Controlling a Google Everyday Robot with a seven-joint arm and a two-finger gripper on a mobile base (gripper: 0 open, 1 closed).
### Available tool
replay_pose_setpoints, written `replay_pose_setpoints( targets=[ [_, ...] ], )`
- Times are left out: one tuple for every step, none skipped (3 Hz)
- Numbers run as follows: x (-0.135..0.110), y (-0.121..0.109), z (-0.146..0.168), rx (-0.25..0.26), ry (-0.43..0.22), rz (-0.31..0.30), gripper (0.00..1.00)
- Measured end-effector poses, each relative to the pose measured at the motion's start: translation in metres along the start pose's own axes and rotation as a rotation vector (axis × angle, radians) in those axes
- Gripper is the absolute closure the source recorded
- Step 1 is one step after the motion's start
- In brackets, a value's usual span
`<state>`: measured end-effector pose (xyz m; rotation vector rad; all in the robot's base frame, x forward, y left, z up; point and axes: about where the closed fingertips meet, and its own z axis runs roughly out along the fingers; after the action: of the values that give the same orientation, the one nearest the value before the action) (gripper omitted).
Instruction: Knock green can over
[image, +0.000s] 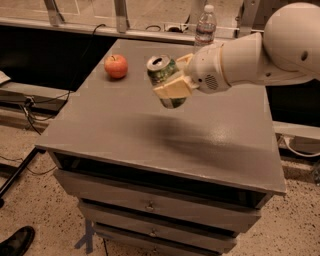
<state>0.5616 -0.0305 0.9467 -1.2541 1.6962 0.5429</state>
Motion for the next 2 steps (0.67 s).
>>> replay_pose_setpoints(
  targets=[
    [0.038,-0.017,-0.01,-0.011,0.197,0.012,1.0],
    [0.064,-0.032,-0.016,-0.018,0.345,0.01,1.0]
  ],
)
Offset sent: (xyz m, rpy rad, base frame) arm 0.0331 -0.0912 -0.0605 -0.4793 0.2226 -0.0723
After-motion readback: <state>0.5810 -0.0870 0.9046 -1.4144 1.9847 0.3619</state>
